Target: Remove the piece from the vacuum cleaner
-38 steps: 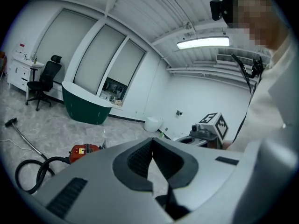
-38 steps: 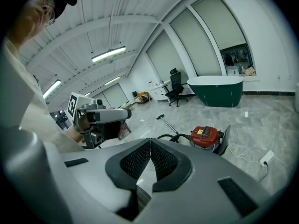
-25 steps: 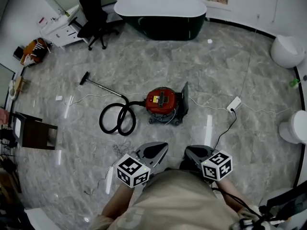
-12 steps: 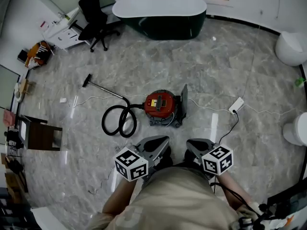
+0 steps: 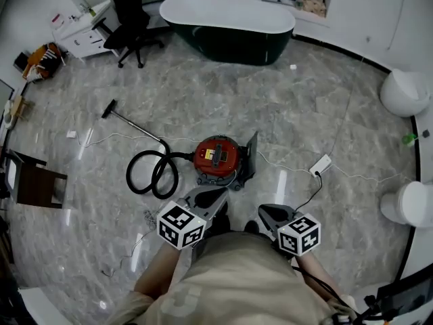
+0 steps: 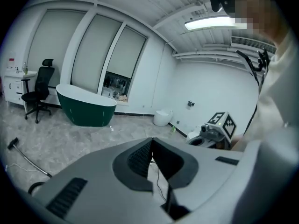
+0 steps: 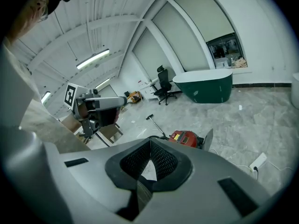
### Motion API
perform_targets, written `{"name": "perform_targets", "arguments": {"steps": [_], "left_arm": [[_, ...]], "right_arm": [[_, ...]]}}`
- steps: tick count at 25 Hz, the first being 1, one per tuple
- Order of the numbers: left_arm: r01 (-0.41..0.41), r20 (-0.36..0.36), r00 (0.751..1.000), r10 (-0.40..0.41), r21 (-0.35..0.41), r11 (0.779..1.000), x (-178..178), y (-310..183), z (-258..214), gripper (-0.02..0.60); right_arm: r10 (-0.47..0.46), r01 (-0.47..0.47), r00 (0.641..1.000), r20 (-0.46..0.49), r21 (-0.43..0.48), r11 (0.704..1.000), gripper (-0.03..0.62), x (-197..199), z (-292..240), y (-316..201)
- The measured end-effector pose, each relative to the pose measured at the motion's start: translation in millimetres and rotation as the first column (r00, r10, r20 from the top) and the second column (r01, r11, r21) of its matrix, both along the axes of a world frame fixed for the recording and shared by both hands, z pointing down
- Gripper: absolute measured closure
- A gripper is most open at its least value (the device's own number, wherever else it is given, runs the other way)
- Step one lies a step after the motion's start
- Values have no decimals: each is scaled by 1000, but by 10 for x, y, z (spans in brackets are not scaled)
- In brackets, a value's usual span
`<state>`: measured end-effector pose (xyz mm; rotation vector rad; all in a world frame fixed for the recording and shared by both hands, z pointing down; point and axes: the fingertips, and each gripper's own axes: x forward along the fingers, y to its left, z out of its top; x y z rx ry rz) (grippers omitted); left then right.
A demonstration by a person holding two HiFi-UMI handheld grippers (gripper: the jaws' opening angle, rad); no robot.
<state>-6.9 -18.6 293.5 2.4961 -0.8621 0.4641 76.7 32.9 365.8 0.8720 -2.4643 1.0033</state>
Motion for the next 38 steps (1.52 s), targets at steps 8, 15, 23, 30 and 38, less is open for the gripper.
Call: {"name": "perform_targets", "arguments": {"steps": [8, 15, 23, 30, 38], "left_arm": [[-19, 56, 998, 17, 31, 999, -732, -598, 218, 580], [-107, 80, 991, 106, 12, 994, -1085, -991, 442, 579], [-162, 93, 982, 165, -39, 986, -1067, -1209, 654, 579], [-151, 151, 974, 166, -104, 983, -786, -1475, 852, 580], [-82, 195, 974, 119, -189, 978, -304, -1866, 1349, 580]], "right_arm": [[-36, 36, 997, -74, -5, 999, 592, -716, -18, -528], [46, -52, 995, -91, -70, 996, 592, -1022, 84, -815], [217, -202, 976, 22, -290, 936, 592, -807, 563, -1329], [247, -217, 969, 17, -424, 879, 592, -397, 1172, -1884], [144, -137, 989, -33, -577, 805, 592, -18, 2342, -2342]]}}
